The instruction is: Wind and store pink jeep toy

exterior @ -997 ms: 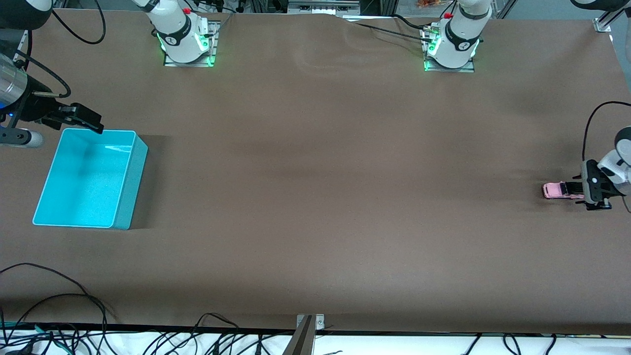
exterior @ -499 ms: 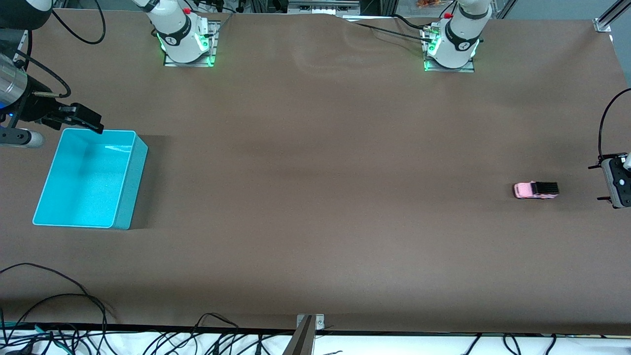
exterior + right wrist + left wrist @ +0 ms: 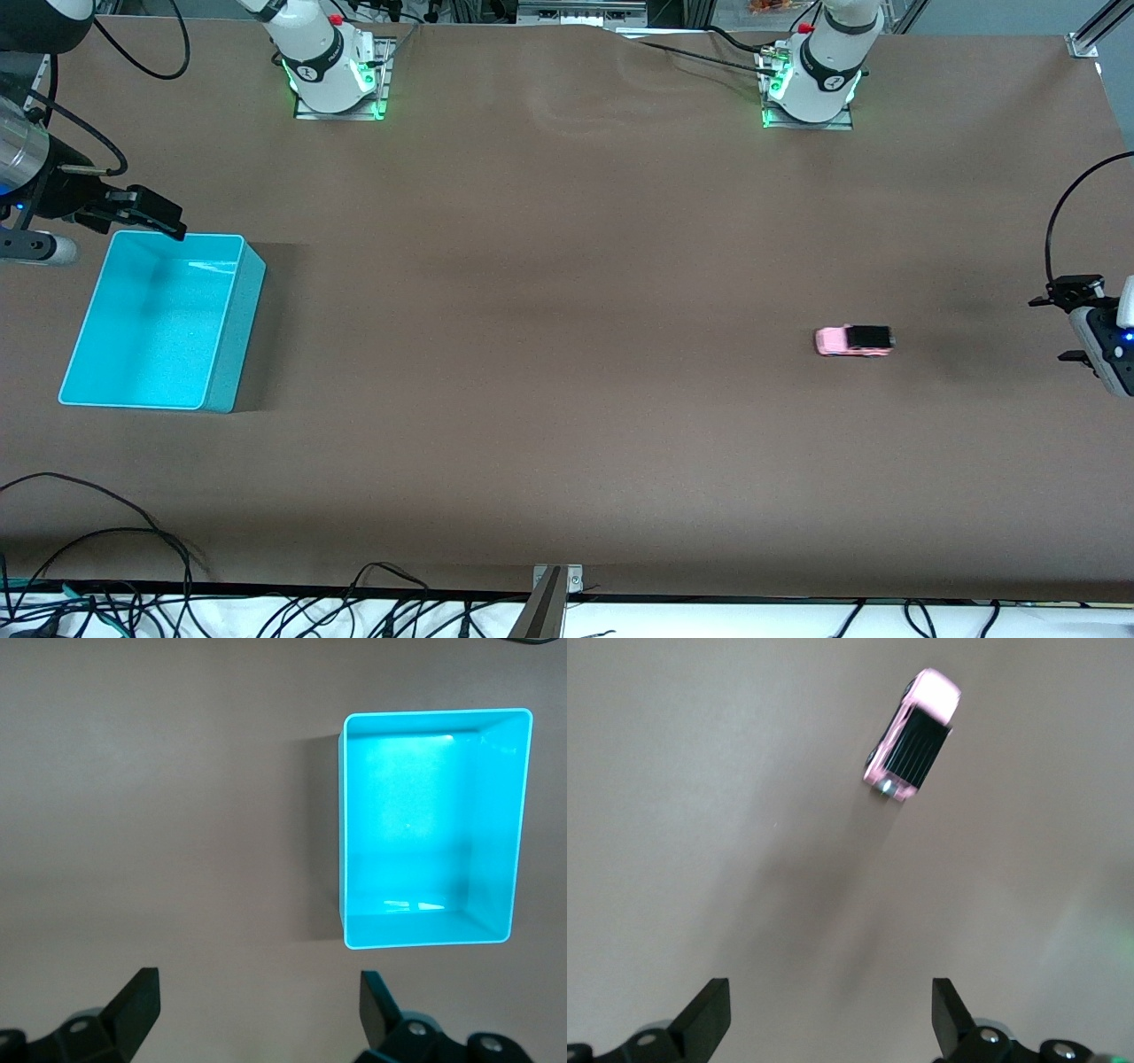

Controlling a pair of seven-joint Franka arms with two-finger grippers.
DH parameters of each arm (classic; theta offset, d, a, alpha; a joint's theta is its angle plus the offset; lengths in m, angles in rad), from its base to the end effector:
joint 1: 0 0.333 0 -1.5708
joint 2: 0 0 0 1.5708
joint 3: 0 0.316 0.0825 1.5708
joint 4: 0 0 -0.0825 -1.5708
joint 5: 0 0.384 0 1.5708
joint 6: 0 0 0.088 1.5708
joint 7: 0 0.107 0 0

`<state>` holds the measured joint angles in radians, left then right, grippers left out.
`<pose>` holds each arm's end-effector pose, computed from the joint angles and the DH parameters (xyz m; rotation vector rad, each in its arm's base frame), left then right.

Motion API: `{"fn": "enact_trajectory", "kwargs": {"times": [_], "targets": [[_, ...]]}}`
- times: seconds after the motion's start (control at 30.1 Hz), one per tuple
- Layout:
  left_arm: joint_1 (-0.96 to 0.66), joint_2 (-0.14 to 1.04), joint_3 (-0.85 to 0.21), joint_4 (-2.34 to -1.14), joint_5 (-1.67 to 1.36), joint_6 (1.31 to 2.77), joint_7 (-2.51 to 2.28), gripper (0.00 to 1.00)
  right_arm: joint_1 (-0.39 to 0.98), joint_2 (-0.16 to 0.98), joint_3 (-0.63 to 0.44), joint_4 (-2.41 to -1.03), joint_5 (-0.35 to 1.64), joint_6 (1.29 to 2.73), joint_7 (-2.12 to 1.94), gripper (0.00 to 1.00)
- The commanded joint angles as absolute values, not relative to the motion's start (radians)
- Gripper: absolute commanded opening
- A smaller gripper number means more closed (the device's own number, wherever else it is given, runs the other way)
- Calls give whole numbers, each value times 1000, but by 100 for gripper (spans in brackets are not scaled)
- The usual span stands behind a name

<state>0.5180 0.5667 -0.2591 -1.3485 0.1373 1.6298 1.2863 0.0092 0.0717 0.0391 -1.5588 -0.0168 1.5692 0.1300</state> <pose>0.6461 0.2207 0.3848 2.5539 -1.4515 -0.2750 0.5739 0.0252 0.5896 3.1182 -0.1267 -0.0933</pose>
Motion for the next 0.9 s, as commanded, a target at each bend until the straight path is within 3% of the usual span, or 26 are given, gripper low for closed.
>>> {"fn": "enact_trajectory", "kwargs": {"times": [0.0, 0.47, 0.7, 0.86], "targets": [[515, 552, -313, -1305, 118, 1543, 1128, 100, 11, 83, 38, -1531, -9, 1551, 129, 100], [500, 463, -442, -1302, 126, 1462, 819, 100, 11, 83, 38, -1531, -9, 1549, 129, 100], [387, 365, -370, -1348, 121, 1462, 755, 100, 11, 83, 38, -1531, -9, 1548, 129, 100], [240, 321, -203, -1370, 68, 1473, 686, 100, 11, 83, 38, -1531, -9, 1549, 130, 100]]}}
